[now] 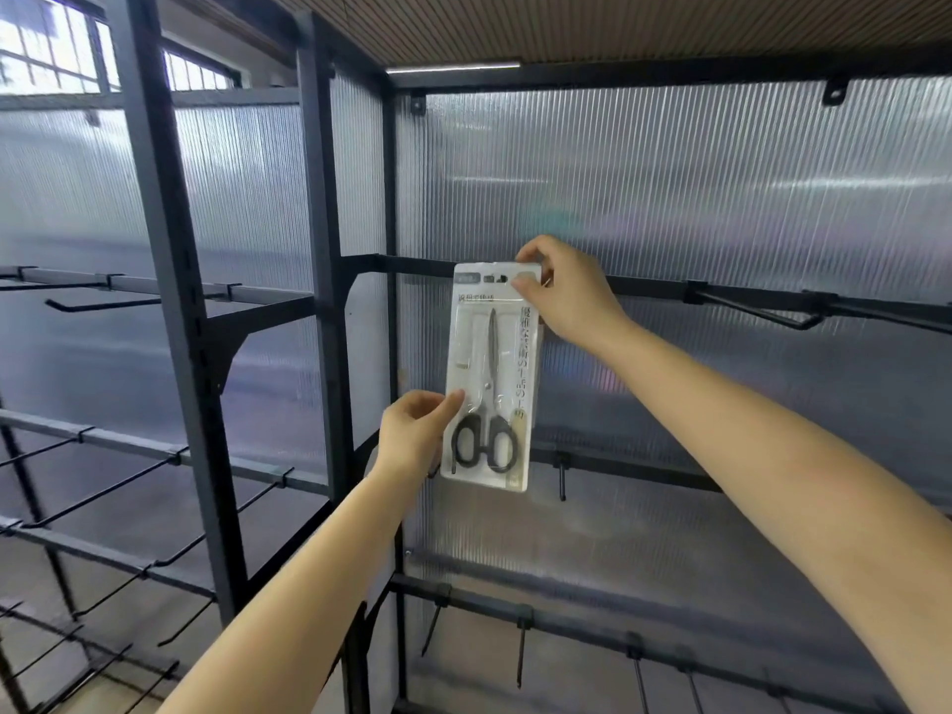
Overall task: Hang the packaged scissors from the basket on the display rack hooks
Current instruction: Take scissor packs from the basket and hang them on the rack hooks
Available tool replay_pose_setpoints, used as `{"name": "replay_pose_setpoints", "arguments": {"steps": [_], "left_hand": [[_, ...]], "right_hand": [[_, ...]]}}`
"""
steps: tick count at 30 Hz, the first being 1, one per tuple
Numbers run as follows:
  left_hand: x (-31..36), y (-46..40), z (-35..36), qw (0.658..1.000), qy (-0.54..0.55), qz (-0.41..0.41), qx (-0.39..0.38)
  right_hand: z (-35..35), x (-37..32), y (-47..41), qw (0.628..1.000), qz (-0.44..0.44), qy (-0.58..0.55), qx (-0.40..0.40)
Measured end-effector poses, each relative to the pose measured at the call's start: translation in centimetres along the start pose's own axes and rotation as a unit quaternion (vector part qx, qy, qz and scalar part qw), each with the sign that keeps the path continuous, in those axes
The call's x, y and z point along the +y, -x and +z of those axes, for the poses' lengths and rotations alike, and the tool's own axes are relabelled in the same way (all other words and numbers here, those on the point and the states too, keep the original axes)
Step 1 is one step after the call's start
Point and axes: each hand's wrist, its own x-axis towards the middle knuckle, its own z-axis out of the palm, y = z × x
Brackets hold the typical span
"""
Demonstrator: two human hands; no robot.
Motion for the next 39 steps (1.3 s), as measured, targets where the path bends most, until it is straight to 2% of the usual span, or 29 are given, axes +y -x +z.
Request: {"name": "replay_pose_setpoints", "arguments": {"steps": [11, 15, 19, 24, 27, 31, 36, 39], "left_hand": [[-0.8, -2.1, 1.0, 1.0, -0.008, -0.005, 0.004], [-1.3, -3.8, 2.1, 0.999, -0.036, -0.02, 0.028], [-1.6, -5.2, 3.3, 0.997, -0.061, -0.03, 0.036], [-1.1, -5.7, 3.7, 0.988, -0.143, -0.012, 0.055], [0.0, -4.6, 3.3, 0.975, -0.21, 0.034, 0.068], [1.9, -1.5, 3.2, 0.941, -0.292, 0.16, 0.054], [3.7, 4.2, 4.3, 0.898, -0.342, 0.275, -0.031], [3.7, 9.1, 5.7, 0.892, -0.336, 0.285, -0.103]], "right_hand": [[1.1, 3.0, -1.1, 0.999, 0.036, 0.032, 0.02], [1.7, 3.3, -1.0, 0.989, 0.005, 0.142, 0.032], [2.2, 3.5, -0.8, 0.964, -0.042, 0.257, 0.062], [2.2, 3.2, -0.2, 0.944, -0.037, 0.328, 0.019], [1.6, 2.6, 1.2, 0.939, -0.022, 0.344, -0.006], [0.1, 1.2, 4.3, 0.932, -0.001, 0.361, -0.028], [-2.5, -0.9, 10.6, 0.927, 0.06, 0.368, -0.053], [-4.5, -2.1, 16.7, 0.914, 0.112, 0.385, -0.059]]}}
